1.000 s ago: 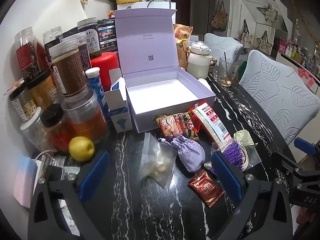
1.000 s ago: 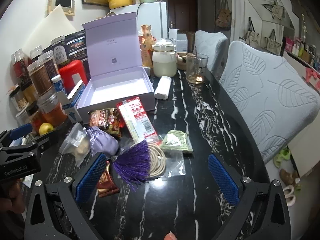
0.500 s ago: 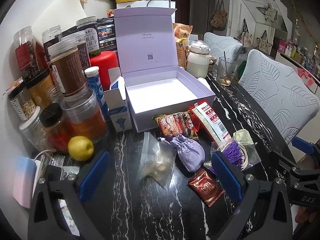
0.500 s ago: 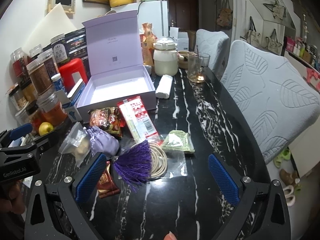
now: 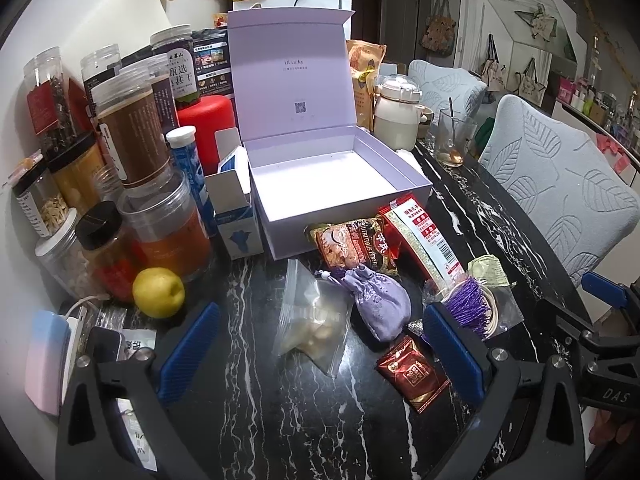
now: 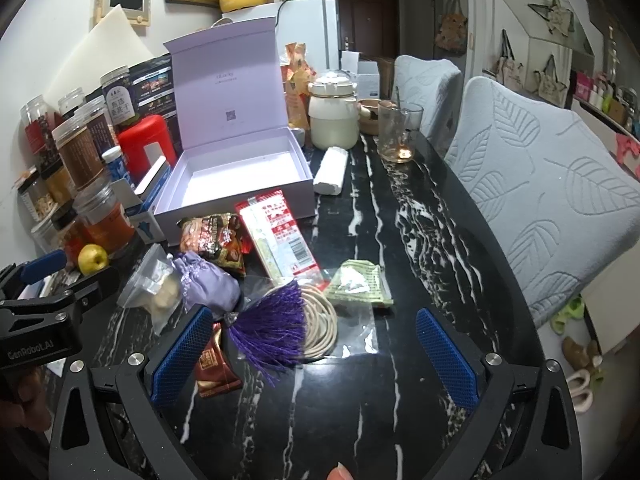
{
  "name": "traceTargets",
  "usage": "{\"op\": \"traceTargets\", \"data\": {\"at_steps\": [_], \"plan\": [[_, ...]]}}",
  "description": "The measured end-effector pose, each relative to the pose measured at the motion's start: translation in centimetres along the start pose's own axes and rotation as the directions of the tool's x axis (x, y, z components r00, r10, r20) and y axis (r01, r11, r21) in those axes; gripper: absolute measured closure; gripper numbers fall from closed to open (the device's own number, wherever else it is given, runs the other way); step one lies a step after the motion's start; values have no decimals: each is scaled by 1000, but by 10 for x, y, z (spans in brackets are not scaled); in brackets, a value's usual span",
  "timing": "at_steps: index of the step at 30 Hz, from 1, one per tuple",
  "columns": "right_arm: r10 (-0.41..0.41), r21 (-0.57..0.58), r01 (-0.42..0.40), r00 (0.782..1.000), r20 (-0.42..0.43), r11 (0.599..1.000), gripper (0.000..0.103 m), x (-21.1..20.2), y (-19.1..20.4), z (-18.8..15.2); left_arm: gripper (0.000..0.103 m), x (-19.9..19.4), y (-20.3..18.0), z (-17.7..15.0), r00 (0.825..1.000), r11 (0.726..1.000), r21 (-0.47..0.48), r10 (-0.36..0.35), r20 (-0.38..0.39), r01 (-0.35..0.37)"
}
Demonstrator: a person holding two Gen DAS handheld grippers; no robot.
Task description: Organize soft objects
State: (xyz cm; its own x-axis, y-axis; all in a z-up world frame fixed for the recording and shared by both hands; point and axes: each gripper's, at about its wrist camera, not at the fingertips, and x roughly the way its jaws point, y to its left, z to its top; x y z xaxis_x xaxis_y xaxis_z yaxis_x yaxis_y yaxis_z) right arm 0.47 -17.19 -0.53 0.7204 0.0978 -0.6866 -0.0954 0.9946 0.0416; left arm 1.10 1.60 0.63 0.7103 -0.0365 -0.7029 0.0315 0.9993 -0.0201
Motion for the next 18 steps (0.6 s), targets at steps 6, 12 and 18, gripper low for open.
{"op": "traceTargets", "data": {"at_steps": [6, 12, 18], "plan": [[5, 4, -5, 1000, -13, 1000, 0, 5, -2, 1, 0, 6, 0, 1, 1000, 1000, 3, 4, -16, -4], [11, 6, -11, 1000, -15, 1000, 0, 7, -3, 2, 0, 8, 0, 1, 1000, 1000, 4, 7, -20, -7], [19, 1, -19, 1000, -15, 1000, 0, 11, -2, 3, 0, 9, 1, 2, 1000, 1000, 1, 5, -21, -5]]}}
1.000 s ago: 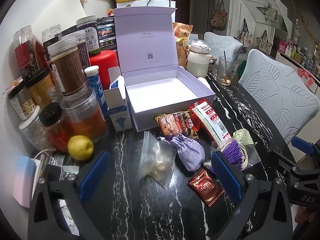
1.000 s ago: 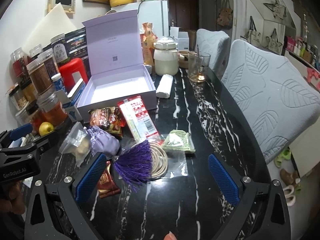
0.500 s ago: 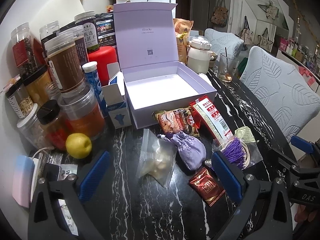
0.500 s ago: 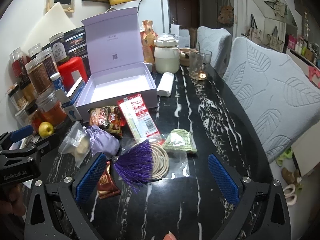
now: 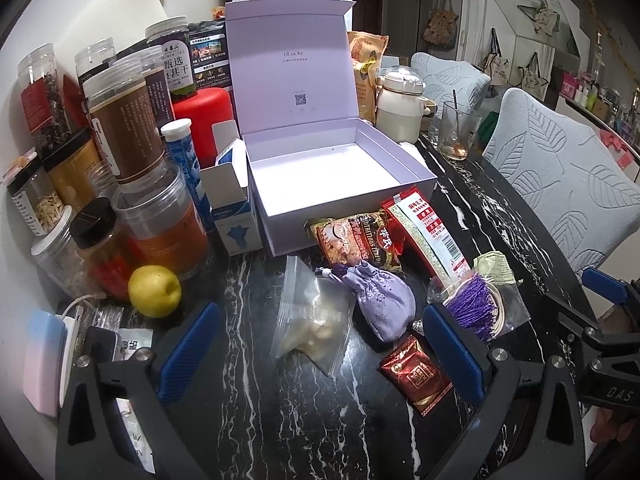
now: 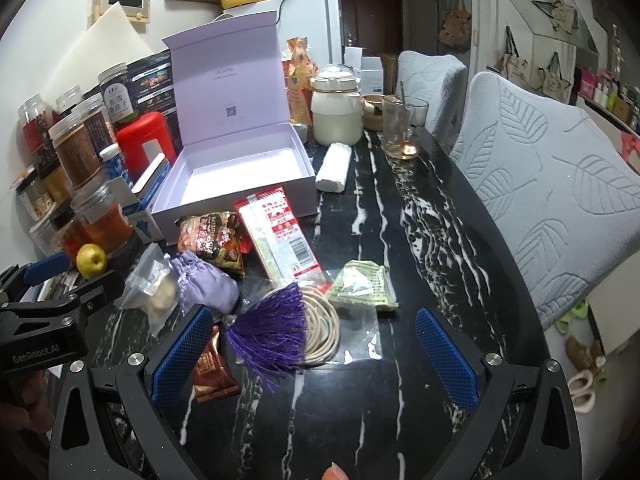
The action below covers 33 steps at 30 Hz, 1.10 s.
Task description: Organize soft objects
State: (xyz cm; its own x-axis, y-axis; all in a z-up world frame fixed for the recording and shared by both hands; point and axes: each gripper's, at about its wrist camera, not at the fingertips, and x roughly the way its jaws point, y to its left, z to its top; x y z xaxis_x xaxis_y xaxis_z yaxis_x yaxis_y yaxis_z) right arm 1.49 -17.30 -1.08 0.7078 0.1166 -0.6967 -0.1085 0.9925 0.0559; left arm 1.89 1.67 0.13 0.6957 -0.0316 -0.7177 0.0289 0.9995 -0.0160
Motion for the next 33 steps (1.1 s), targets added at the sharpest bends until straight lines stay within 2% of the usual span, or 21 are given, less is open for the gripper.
{"op": "traceTargets", "data": {"at_steps": [22, 33], "plan": [[26, -23, -26, 1000, -17, 999, 0, 9, 5, 3, 0, 4, 1, -1, 1000, 1000, 0, -13, -10, 13], [50, -10, -50, 998, -49, 999, 0, 19, 6, -10, 0, 13, 16, -11, 999, 999, -31, -17, -44, 15]]}}
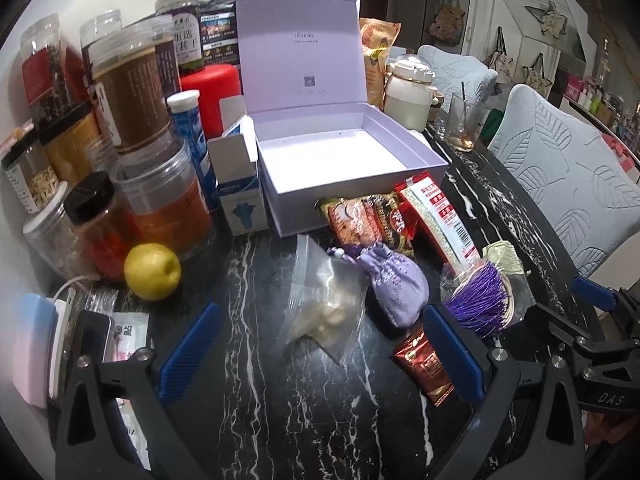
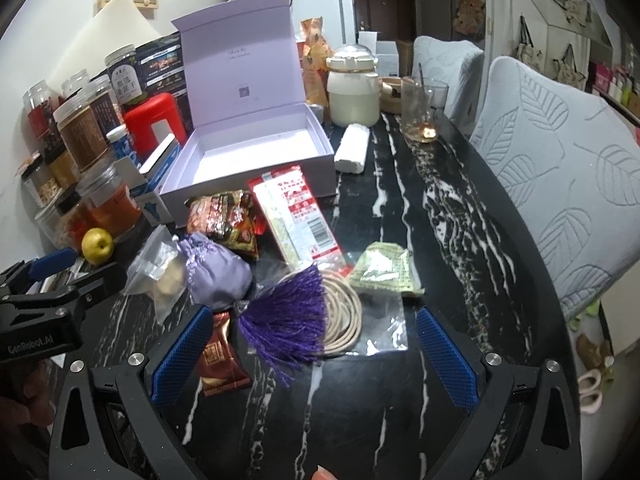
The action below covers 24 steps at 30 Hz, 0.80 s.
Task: Organize soft objects
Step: 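Reach the left tool to the clear zip bag while the right tool approaches the red chocolate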
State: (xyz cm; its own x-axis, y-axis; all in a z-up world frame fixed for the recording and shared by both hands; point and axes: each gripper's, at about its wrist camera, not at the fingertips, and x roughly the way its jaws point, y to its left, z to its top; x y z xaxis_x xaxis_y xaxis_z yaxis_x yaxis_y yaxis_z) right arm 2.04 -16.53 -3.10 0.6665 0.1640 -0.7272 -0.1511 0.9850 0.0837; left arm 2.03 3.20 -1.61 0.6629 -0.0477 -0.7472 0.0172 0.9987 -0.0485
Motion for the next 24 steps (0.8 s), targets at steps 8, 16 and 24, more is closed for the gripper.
{"op": "traceTargets", "data": {"at_steps": [8, 16, 24], "plan": [[38, 0, -38, 998, -41, 999, 0, 16, 1, -9, 0, 18, 6, -8, 999, 1000, -16, -18, -48, 17], [54, -21, -55, 996, -75, 998, 0, 32, 2, -9, 0, 48, 11, -8, 996, 999, -31, -27, -90, 24], [41, -34, -45, 993, -106, 998, 0, 45, 2, -2, 2, 78, 11, -2, 990, 999, -10, -49, -131, 48]]}}
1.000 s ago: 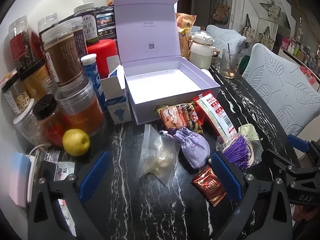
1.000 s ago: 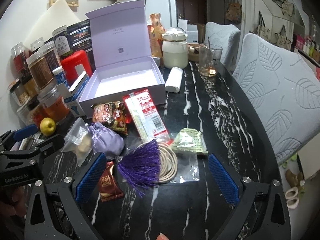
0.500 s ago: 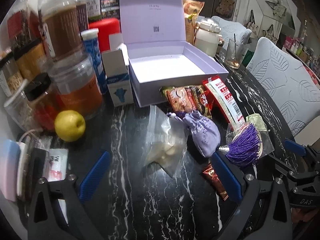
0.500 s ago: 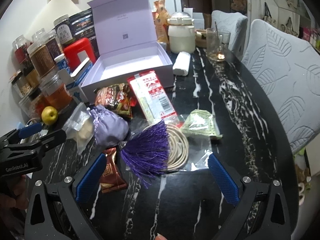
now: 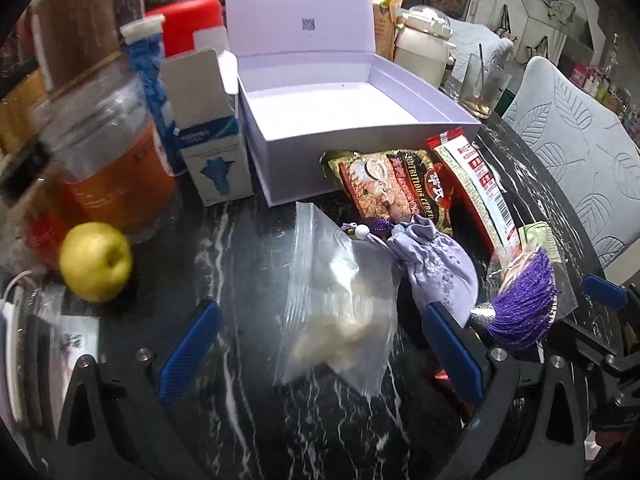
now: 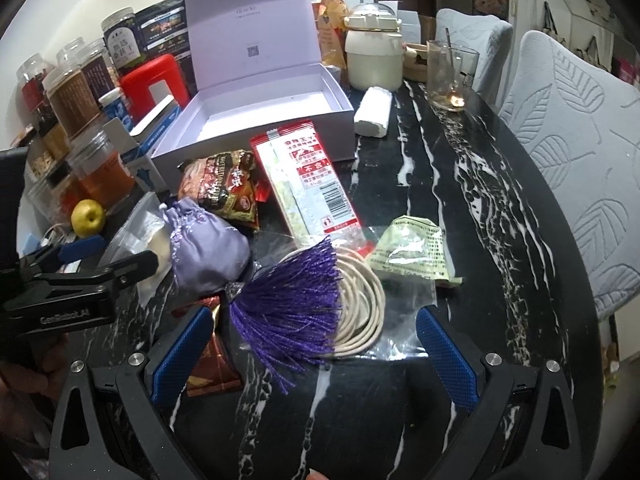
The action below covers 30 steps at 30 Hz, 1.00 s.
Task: Organize soft objects
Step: 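Reach the left tool to the clear zip bag while the right tool approaches the red chocolate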
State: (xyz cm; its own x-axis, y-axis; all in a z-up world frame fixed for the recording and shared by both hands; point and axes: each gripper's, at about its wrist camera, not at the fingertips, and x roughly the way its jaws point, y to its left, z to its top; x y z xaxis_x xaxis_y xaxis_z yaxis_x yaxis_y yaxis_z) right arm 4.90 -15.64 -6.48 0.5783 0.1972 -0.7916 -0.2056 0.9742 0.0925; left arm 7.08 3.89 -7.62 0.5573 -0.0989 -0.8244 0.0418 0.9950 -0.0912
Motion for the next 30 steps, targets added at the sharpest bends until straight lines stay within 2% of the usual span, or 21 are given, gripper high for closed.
{"op": "traceTargets", "data": {"at_steps": [5, 6, 8, 9, 10, 12, 20, 30], "plan": [[-3, -19, 2, 1000, -25, 1000, 0, 4, 1, 5, 19, 16, 2, 1, 999, 1000, 4, -24, -35, 24], [-5, -25, 4, 1000, -28, 1000, 0, 5, 2, 5, 22, 15, 1, 0, 1000, 1000, 15, -17, -15, 17], [-9, -33, 8, 1000, -28, 999, 0, 5, 3, 5, 47, 14, 0, 0, 1000, 999, 26, -21, 1, 21], [-10, -33, 9, 1000, -28, 999, 0, 5, 3, 5, 49, 13, -1, -1, 999, 999, 25, -39, 4, 39], [-10, -30, 9, 1000, -30, 1000, 0, 6, 3, 5, 57, 11, -1, -1, 998, 998, 19, -60, 3, 59], [-5, -28, 4, 1000, -27, 1000, 0, 5, 4, 5, 63, 7, -1, -4, 996, 996, 7, -88, 7, 88], [-7, -45, 8, 1000, 16, 999, 0, -10, 11, -4, 64, -25, 2, -25, 997, 998, 7, -57, 53, 57], [40, -66, -37, 999, 35, 997, 0, -21, 26, -20, 64, -60, 23, -57, 998, 997, -73, -33, 62, 37]]}}
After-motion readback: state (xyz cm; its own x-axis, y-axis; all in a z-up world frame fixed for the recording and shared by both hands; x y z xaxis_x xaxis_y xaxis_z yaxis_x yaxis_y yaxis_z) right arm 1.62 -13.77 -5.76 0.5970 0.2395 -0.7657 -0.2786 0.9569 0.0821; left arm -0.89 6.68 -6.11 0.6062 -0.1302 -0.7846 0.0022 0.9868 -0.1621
